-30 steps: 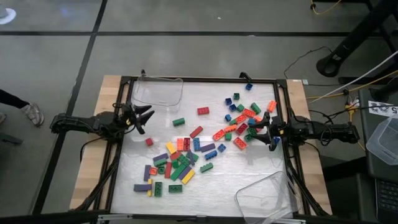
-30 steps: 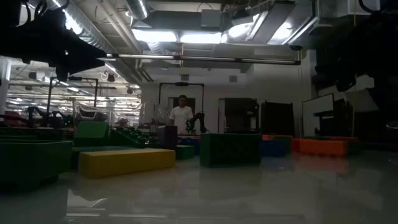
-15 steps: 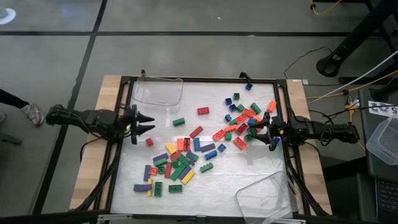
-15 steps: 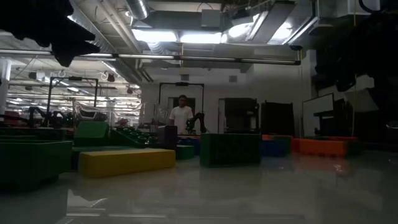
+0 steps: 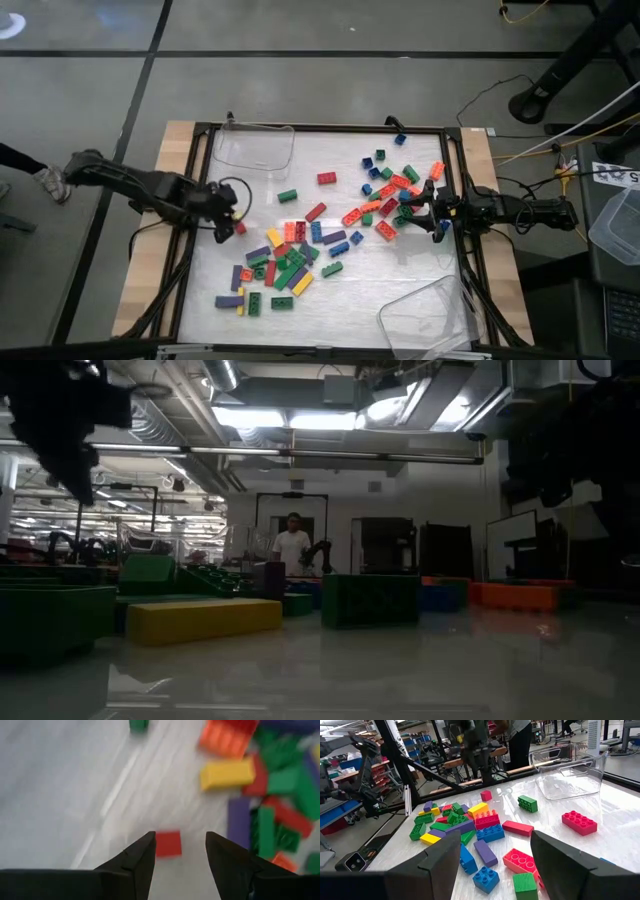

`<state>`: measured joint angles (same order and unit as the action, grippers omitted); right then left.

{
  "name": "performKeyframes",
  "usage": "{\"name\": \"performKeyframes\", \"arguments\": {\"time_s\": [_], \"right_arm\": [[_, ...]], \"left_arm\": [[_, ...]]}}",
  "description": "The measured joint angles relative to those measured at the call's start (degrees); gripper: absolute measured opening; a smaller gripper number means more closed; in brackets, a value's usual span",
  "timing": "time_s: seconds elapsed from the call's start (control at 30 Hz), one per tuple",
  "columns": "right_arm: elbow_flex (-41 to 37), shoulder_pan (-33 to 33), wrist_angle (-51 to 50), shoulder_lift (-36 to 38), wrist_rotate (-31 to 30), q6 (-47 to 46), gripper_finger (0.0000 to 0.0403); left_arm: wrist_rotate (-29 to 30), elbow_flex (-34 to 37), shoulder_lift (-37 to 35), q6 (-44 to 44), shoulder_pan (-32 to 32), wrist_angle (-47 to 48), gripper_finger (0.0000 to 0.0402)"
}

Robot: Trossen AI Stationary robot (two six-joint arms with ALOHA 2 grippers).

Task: Sort blocks by size
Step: Put the square red block into the top transparent bin

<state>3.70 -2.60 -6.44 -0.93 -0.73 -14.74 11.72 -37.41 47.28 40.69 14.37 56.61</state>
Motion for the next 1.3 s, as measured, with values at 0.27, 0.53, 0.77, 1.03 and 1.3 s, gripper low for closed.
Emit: {"name": "performKeyframes", "arguments": {"time_s": [0.27,0.53,0.77,1.03,1.3], "right_arm": [[0.0,0.0,0.0,0.0,0.0,0.0,0.0241],[0.0,0.0,0.0,0.0,0.0,0.0,0.0241],[0.0,0.0,0.0,0.0,0.0,0.0,0.0241],[0.0,0.0,0.0,0.0,0.0,0.0,0.0241],[0.0,0.0,-0.1,0.0,0.1,0.0,0.0241]], "left_arm": [[-2.8,0.0,11.2,0.8,0.0,-0.2,0.0162],[-2.8,0.0,15.5,2.7,0.0,-0.4,0.0162],[-2.8,0.0,16.4,2.8,0.0,-2.7,0.0162],[-2.6,0.0,16.7,3.6,-0.2,-3.5,0.0162],[-2.5,1.6,18.6,6.0,-0.2,-4.2,0.0162]]}}
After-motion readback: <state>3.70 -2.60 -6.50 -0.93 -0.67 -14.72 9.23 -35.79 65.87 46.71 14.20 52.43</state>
